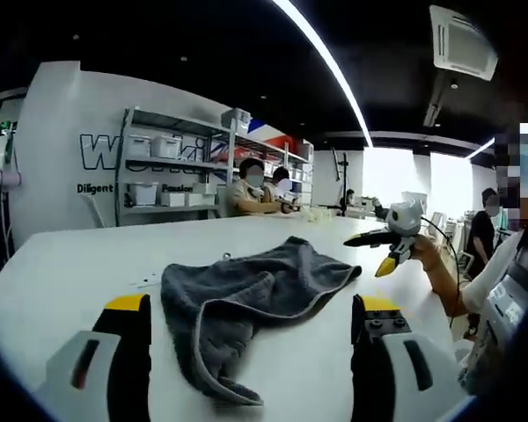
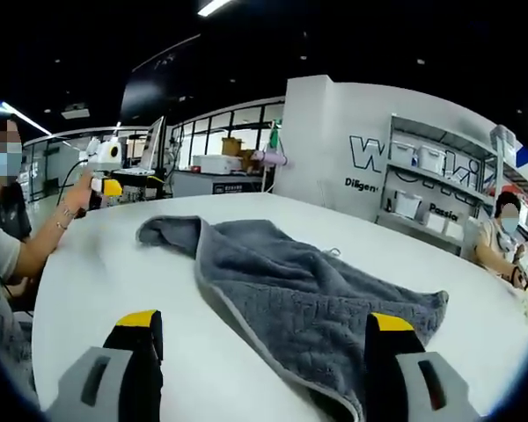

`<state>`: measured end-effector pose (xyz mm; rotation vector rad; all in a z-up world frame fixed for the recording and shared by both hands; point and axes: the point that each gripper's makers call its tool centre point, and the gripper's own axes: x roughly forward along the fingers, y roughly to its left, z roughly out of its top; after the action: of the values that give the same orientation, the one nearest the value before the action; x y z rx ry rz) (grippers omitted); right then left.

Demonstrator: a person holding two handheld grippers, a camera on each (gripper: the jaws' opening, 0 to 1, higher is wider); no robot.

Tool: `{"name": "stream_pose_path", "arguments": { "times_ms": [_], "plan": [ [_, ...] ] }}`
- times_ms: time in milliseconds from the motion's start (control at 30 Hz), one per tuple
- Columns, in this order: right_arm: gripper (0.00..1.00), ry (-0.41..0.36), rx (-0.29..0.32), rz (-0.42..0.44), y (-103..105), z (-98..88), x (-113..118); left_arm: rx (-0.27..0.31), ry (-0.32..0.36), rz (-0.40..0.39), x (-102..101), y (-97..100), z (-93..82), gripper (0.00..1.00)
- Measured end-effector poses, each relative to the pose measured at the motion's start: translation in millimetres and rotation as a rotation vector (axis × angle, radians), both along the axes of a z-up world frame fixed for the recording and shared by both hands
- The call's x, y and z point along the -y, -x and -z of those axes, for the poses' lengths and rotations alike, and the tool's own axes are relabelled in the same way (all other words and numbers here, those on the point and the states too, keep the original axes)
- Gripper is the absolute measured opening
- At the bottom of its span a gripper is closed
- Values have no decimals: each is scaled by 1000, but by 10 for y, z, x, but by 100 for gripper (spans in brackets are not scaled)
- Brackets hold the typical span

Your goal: Fold the towel on the table until its edges align and the towel forms a compact rectangular stack.

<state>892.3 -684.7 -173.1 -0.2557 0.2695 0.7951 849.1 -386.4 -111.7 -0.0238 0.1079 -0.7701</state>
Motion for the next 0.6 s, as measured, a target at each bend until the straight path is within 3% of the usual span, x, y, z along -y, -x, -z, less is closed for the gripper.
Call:
{"name": "stream_pose_path", "arguments": {
  "times_ms": [100,233,367,467,600],
  "plan": [
    [100,-9,-1,-1,0,1,-2,-9,54,-61,-125,-117,-126,100],
    [100,-13,-10,6,-19,23,7,-40,1,-128,-290,-360,-42,100],
    [100,-18,-11,9,-28,19,6,-46,-5,-177,-445,-602,5,99],
    [100,-18,-11,13,-22,21,-7,-57,2,-194,-545,-778,58,92],
    [100,-13,-18,23,-16,50,-38,-119,-130,-261,-708,-1067,435,94]
  ]
}}
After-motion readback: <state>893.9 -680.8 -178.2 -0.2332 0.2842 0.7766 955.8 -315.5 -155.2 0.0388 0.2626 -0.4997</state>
